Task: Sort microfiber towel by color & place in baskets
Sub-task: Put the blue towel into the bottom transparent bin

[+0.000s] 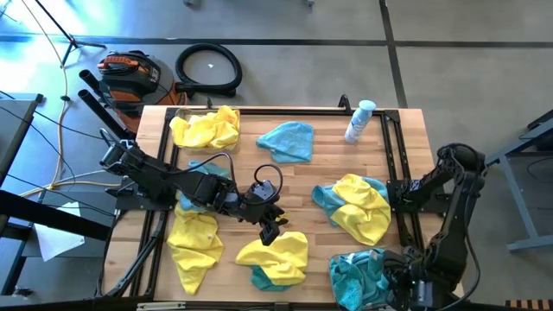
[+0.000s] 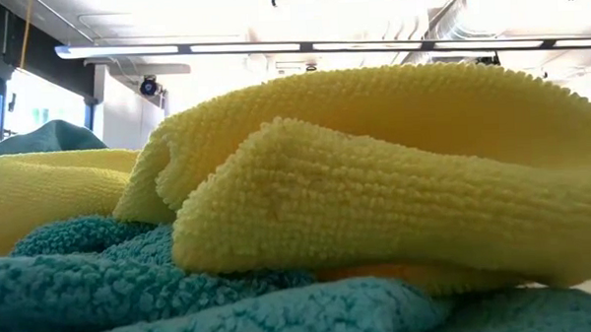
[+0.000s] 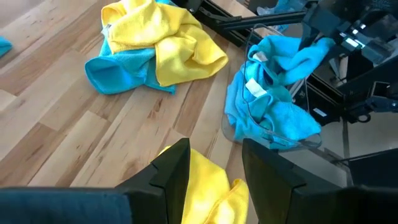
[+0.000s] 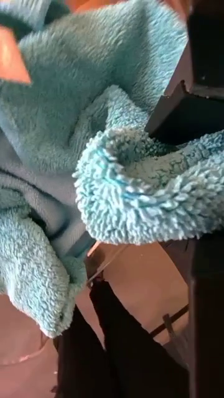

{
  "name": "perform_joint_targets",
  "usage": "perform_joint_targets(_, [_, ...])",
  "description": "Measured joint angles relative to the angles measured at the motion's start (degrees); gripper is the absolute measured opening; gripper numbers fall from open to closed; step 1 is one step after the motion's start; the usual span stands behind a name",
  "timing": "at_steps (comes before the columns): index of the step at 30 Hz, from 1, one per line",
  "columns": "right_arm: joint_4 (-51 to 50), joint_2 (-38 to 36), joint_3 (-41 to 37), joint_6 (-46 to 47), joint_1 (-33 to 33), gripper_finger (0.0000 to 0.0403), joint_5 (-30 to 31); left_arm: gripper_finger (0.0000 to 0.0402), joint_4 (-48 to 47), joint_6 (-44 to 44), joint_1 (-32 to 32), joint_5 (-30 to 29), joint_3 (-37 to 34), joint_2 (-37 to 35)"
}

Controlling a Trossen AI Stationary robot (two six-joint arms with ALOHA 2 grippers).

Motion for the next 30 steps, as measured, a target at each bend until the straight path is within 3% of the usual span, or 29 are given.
perform_joint_targets(2, [-1.27,-0.02,0.54,1.57,0.0,0.0163,0.55,0.0135,0.0,0.04,0.0,0.0,0.0,0.0])
perform_joint_targets(6, [0.06,-0.02,0.61,-2.25,1.29,0.0163,9.18,0.0135,0.0,0.32,0.02,-0.01,0.0,0.0])
perform_joint_targets(8, [-2.87,-0.04,0.51,-0.46,1.51,0.016,6.85,0.0135,0.0,0.99,0.02,-0.02,0.0,-0.02])
perform_joint_targets(11, [-8.84,0.0,0.32,7.37,1.13,0.015,-4.13,0.0135,-0.02,1.11,0.02,0.0,0.0,-0.02])
perform_joint_targets(13, [-6.41,0.02,0.32,6.71,1.62,0.0144,-2.88,0.0135,-0.02,1.11,0.06,-0.05,0.0,-0.02])
perform_joint_targets(16, [-2.16,0.02,0.34,2.9,2.92,0.0138,5.11,0.0135,-0.14,1.13,0.57,-0.07,0.0,-0.02])
perform_joint_targets(21, [-5.97,0.02,0.34,9.52,3.02,0.0137,-1.45,0.0135,-0.2,1.11,1.45,-0.13,0.0,-0.02])
perform_joint_targets(27, [-0.25,0.02,0.34,3.81,4.46,0.0137,12.81,0.0135,-0.2,1.11,2.23,-0.2,0.0,-0.02])
perform_joint_targets(30, [-4.4,0.02,0.34,9.14,4.52,0.0137,10.46,0.0135,-0.2,1.11,2.25,-0.23,0.0,-0.02])
